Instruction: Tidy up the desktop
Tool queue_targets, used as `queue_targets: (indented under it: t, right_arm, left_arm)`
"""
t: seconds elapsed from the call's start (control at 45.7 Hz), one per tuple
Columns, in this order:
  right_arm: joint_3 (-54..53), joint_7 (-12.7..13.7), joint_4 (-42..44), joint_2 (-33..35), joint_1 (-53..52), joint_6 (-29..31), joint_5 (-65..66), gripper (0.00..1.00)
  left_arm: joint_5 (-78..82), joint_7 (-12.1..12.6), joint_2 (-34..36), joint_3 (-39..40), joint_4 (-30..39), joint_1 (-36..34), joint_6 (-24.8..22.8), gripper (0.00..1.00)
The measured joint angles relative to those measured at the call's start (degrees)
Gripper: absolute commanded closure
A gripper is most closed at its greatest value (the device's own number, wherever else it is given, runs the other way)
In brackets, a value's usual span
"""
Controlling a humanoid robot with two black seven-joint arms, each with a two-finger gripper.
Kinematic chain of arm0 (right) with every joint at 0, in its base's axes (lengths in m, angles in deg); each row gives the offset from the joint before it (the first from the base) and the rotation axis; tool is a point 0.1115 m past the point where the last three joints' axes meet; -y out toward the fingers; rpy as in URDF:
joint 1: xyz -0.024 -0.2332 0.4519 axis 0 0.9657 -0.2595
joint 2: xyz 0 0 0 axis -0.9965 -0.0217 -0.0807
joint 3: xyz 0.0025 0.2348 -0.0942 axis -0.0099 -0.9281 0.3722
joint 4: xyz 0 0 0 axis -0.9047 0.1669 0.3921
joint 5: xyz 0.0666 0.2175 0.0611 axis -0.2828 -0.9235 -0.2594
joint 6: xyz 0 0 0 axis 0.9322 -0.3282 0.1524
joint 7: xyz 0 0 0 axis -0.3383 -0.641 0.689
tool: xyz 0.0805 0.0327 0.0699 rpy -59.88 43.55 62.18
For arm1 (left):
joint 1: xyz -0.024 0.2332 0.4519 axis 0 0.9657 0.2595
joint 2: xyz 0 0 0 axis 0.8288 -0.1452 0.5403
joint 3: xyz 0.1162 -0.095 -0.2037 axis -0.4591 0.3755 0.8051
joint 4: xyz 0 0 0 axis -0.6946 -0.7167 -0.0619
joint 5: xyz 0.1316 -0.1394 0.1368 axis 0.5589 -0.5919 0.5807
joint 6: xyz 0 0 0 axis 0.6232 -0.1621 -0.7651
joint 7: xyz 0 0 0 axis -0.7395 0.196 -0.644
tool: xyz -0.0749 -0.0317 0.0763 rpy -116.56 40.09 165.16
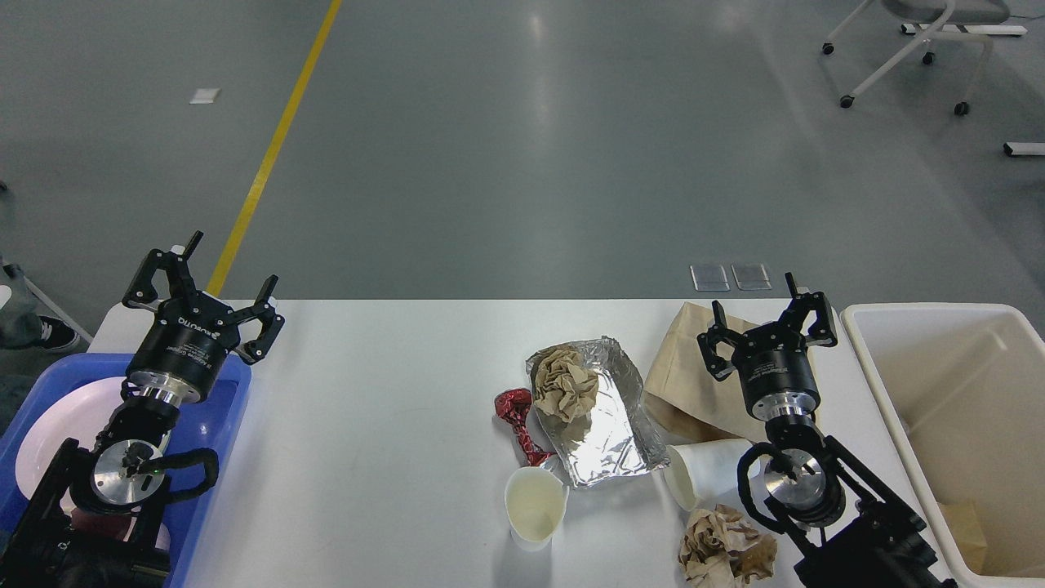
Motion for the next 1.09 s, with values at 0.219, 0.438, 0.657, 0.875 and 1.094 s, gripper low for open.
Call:
queue_targets:
  t: [0.219,0.438,0.657,0.875,1.094]
  right_arm:
    - [0.0,0.0,-0.1,0.0,0.1,0.0,0.0,0.00]
    - [0.0,0.0,-0.1,0.0,0.1,0.0,0.0,0.00]
    - [0.0,0.0,-0.1,0.0,0.1,0.0,0.0,0.00]
    - [0.0,0.0,-0.1,0.0,0.1,0.0,0.0,0.00]
    - [0.0,0.0,-0.1,0.0,0.1,0.0,0.0,0.00]
  left_arm:
    - [0.8,0.1,0.3,0.3,0.4,0.7,-0.6,0.04]
    - [0.2,0.1,1.9,0.2,-1.2,-3.9,-0.2,0.04]
    - [-0.2,0.0,3.8,0.6,-10.0,-9.1,0.8,0.04]
    - [-3.2,-0.5,5.6,0.7,-17.9,-9.5,1.1,0.04]
    - [-9.3,-0.8,5.1,-0.6,-22.6,-9.7,0.5,0.04]
